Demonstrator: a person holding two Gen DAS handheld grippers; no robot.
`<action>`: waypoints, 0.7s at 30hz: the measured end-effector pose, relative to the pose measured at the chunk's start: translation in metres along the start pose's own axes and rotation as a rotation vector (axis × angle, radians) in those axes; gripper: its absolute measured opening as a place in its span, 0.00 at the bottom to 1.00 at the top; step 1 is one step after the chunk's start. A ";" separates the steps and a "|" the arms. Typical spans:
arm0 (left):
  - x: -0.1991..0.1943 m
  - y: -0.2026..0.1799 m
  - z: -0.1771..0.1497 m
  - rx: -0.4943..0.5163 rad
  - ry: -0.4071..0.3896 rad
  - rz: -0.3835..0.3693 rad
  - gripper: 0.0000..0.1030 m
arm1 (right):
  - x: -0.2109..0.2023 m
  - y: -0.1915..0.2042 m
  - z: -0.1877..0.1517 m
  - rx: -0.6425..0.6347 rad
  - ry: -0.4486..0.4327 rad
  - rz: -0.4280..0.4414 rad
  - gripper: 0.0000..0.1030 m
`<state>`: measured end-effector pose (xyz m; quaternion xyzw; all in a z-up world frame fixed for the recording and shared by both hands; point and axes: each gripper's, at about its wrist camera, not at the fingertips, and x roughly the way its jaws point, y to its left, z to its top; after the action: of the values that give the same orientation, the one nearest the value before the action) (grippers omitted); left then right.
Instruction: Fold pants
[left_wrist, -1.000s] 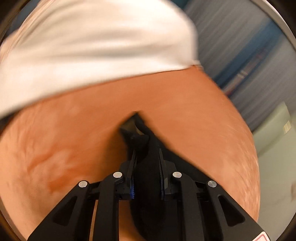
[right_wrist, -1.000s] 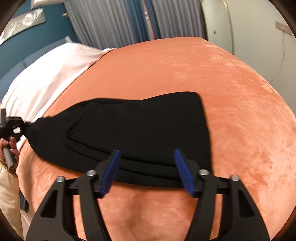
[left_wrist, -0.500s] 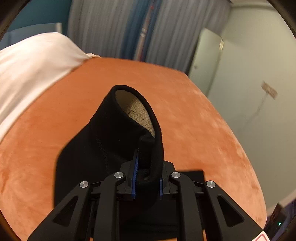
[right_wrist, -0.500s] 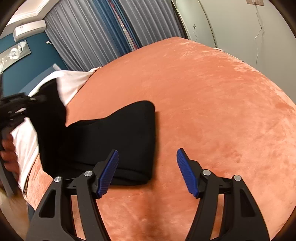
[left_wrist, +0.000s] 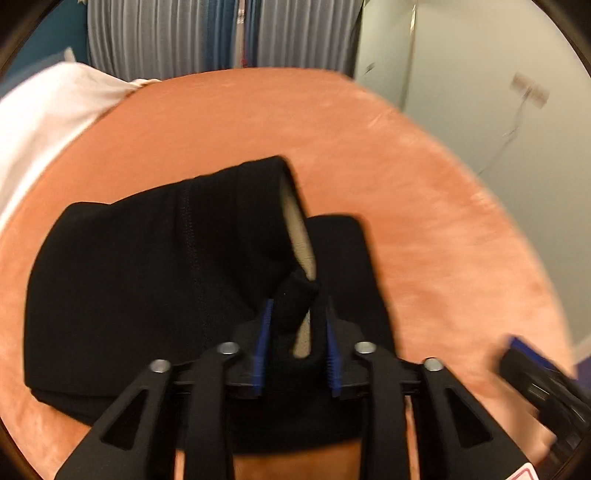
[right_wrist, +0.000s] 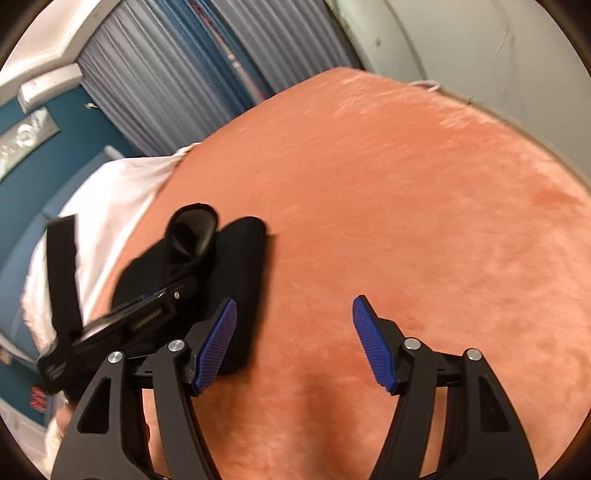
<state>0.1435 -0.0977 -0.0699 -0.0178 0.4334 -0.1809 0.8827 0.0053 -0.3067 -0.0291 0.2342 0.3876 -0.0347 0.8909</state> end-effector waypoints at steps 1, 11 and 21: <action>-0.014 0.004 -0.007 -0.011 -0.012 -0.051 0.46 | 0.004 0.006 0.005 -0.018 0.013 0.015 0.62; -0.112 0.072 -0.021 0.004 -0.157 0.081 0.78 | 0.078 0.073 0.039 -0.136 0.162 0.127 0.86; -0.109 0.180 -0.022 -0.211 -0.096 0.186 0.78 | 0.122 0.118 0.027 -0.161 0.212 0.094 0.14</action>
<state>0.1201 0.1094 -0.0348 -0.0791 0.4070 -0.0506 0.9086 0.1375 -0.1997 -0.0532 0.1821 0.4697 0.0632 0.8615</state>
